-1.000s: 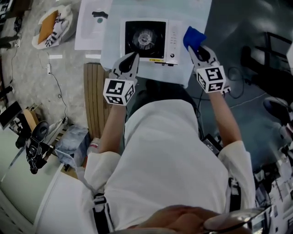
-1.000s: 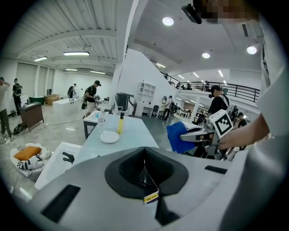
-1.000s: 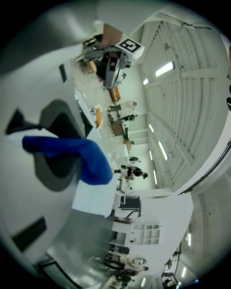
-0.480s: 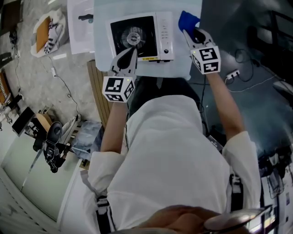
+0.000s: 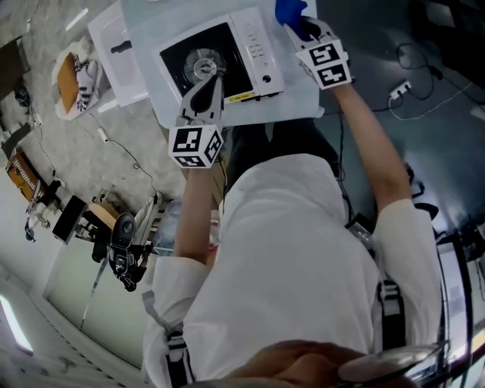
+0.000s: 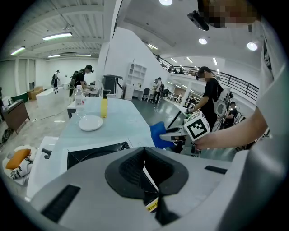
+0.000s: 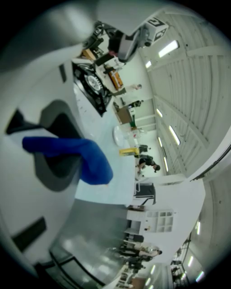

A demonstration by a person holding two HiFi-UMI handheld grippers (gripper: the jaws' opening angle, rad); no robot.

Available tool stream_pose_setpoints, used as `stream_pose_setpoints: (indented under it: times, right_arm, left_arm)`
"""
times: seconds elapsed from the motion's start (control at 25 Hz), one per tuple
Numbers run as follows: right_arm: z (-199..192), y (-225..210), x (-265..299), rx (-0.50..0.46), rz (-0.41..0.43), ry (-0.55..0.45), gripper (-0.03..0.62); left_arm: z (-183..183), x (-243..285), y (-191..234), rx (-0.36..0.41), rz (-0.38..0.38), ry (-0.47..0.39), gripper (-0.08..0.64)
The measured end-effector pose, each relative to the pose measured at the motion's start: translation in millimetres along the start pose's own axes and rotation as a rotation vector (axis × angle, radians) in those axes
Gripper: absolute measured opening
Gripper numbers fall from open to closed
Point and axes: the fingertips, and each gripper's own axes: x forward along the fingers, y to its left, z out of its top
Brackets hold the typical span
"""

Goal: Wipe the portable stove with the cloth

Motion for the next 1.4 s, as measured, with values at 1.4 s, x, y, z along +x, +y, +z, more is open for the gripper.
stream_pose_setpoints:
  times: [1.4]
  right_arm:
    - [-49.2,46.6,51.8,-0.556,0.234,0.167,0.091]
  left_arm:
    - [-38.3,20.9,-34.4,0.004,-0.051,0.091,0.032]
